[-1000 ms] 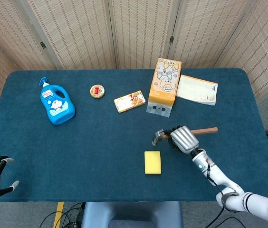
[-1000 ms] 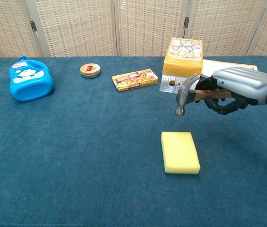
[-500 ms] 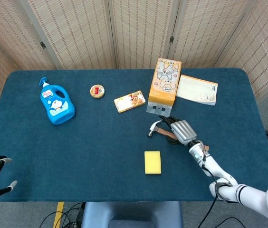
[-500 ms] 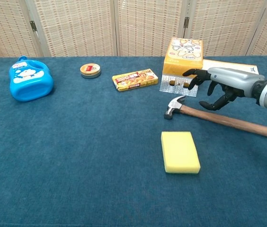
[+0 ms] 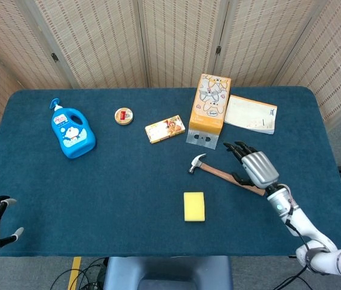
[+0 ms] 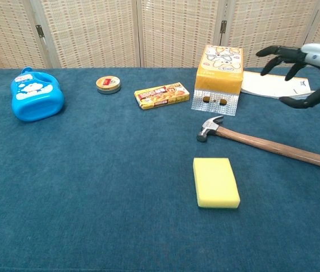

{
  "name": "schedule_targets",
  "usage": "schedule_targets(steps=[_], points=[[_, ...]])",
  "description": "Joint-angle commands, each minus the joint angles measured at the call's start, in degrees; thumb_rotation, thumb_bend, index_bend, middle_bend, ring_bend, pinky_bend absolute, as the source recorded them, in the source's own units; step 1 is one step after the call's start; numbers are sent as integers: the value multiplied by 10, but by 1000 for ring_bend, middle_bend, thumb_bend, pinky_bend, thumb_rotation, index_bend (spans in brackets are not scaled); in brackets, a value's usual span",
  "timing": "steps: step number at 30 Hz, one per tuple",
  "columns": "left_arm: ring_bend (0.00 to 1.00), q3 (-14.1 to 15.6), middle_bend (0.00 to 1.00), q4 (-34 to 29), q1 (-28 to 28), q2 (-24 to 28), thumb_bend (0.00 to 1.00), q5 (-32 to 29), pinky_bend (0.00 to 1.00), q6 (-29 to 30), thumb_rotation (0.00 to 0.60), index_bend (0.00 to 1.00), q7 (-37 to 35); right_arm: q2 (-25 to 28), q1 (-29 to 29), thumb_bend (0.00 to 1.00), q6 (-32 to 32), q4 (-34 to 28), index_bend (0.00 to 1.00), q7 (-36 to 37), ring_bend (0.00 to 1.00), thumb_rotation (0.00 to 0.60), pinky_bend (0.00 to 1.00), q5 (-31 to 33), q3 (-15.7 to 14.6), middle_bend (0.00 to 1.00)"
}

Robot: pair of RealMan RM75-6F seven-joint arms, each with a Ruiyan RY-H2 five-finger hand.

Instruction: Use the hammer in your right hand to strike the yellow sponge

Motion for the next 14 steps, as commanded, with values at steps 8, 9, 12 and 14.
schedule_targets(steps=[8, 9, 12, 14], points=[[152, -6, 285, 7, -5, -16, 180, 14, 194, 10, 600, 337, 4, 80, -107, 333, 145, -73, 66, -37, 113, 600, 275, -52, -44, 266], [152, -6, 285, 6, -5, -17, 180, 14, 194, 9, 600, 337, 5, 83, -116, 334, 156, -78, 67, -40, 113, 600, 275, -54, -47, 266], [151, -6, 285, 2, -6, -19, 180, 15, 194, 10, 600, 336, 9, 90, -147, 334, 189, -91, 67, -48, 113, 600, 275, -52, -54, 266], [151, -5, 285, 1, -6, -19, 180, 15, 194, 10, 600, 337, 11, 91, -164, 333, 202, -97, 67, -55, 115, 600, 275, -48, -58, 271]])
